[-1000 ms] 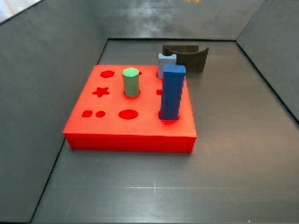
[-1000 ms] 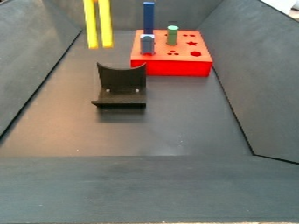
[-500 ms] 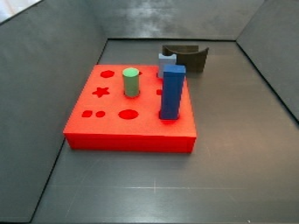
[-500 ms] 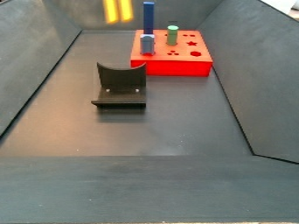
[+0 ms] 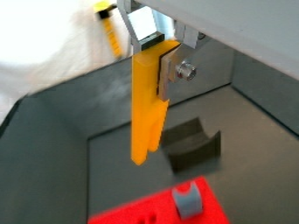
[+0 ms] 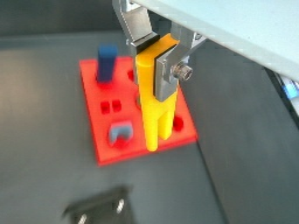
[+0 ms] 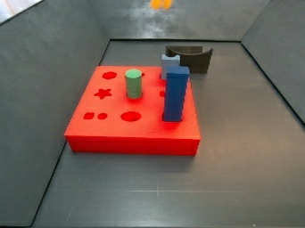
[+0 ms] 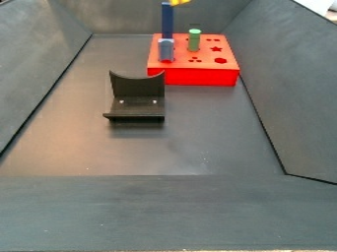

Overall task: Pick up the square-circle object. Move up. Rotate the square-circle object. Place the square-circle object on the fixture. Regrasp the square-circle object. Move to above the board. Insert the square-circle object.
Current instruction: Move to above the board.

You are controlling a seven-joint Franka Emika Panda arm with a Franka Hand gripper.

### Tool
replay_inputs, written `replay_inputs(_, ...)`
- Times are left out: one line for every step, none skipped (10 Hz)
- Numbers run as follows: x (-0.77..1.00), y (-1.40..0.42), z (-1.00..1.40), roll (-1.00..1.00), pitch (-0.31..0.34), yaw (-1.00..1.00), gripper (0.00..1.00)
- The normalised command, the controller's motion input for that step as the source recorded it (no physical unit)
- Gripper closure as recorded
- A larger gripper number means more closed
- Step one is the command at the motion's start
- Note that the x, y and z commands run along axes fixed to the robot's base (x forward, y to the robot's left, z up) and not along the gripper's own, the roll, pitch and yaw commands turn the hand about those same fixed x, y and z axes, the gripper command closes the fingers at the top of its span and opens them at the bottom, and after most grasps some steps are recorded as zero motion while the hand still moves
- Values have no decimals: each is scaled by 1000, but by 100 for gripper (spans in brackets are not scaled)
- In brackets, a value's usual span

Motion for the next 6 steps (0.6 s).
replay_inputs(-657, -1000, 87, -262, -105, 1000, 100)
replay_inputs(-649, -969, 87, -251, -122, 1000, 100)
replay_inputs(-469, -681, 64, -238, -140, 1000, 100)
replay_inputs(-296, -408, 34, -227, -158, 1000, 100)
replay_inputs(-144, -179, 2, -216, -182, 1000, 100)
replay_inputs(-93, -74, 5, -202, -208, 1000, 100)
